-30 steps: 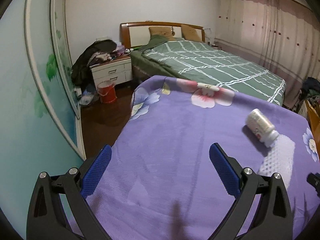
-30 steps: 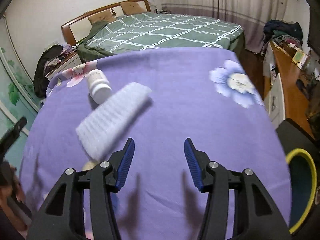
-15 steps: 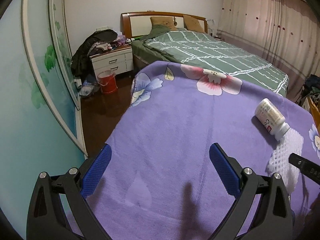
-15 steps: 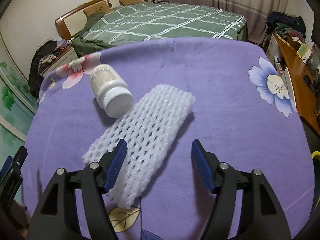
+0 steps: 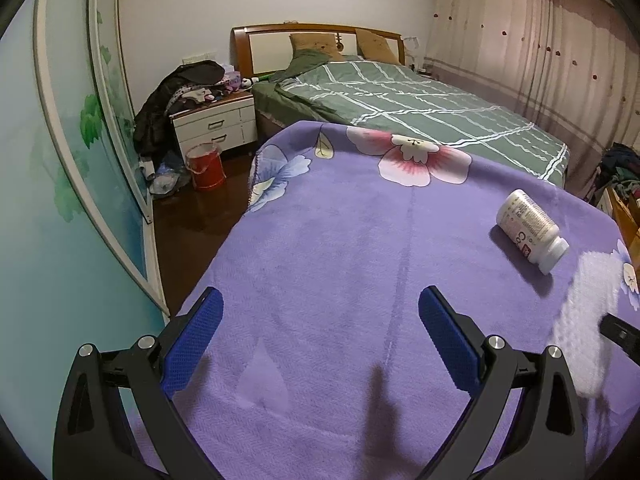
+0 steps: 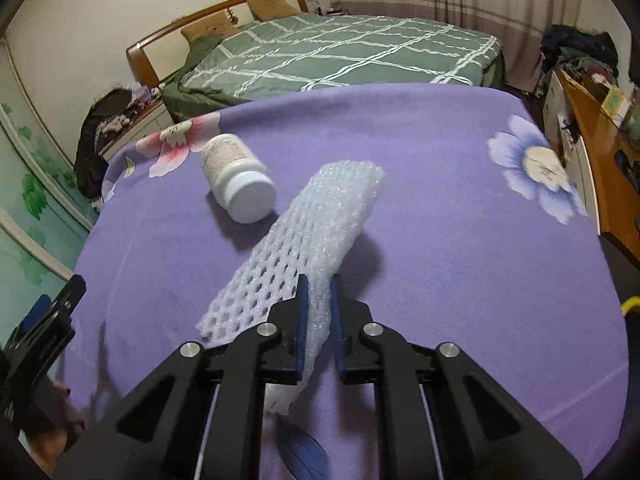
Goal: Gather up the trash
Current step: 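Grasp the white foam net sleeve with the right tool, then carry the foam net in the right tool into the yellow bin and release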
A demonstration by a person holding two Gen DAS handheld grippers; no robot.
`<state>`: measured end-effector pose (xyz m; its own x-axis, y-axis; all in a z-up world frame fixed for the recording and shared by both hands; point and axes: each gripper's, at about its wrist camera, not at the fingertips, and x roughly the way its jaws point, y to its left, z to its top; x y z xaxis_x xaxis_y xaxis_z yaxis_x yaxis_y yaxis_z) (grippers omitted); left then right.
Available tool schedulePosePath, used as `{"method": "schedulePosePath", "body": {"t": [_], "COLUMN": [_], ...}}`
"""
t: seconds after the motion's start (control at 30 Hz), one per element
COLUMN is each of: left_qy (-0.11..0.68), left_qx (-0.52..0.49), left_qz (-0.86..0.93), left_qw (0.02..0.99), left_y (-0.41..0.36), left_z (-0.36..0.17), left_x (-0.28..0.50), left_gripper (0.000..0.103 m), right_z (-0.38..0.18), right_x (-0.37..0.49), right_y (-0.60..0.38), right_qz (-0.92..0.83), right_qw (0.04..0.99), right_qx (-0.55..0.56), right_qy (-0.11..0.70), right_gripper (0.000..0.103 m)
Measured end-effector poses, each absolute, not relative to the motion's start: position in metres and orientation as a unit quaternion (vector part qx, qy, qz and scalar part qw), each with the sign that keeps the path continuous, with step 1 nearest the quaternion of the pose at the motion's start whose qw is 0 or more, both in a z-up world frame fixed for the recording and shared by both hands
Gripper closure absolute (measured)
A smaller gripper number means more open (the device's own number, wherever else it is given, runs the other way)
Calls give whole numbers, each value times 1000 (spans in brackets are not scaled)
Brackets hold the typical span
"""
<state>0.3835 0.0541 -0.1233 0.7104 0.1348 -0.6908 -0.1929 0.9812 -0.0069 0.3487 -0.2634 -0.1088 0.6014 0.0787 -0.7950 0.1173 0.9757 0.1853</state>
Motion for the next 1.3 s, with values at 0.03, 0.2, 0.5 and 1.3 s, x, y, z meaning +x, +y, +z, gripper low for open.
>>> {"method": "schedulePosePath", "body": {"t": [0.03, 0.2, 0.5, 1.3], "left_qy": [370, 369, 367, 372], "left_qx": [-38, -33, -34, 11], "left_qz": [87, 83, 85, 64], "left_qw": [924, 925, 926, 926], "left_y": [53, 47, 47, 17], "left_z": [-123, -122, -121, -122], "left_x": [383, 380, 380, 374], "left_gripper": [6, 6, 6, 6], "right_z": [-104, -87, -77, -111], "right_x": [339, 291, 200, 147], "right_y": [-272, -323, -436, -534], "right_qz": [-19, -71, -226, -346], "right_qw": [891, 900, 884, 832], "right_qx": [109, 118, 140, 184], "right_qy": [439, 413, 384, 392], "right_gripper": [93, 93, 92, 67]}}
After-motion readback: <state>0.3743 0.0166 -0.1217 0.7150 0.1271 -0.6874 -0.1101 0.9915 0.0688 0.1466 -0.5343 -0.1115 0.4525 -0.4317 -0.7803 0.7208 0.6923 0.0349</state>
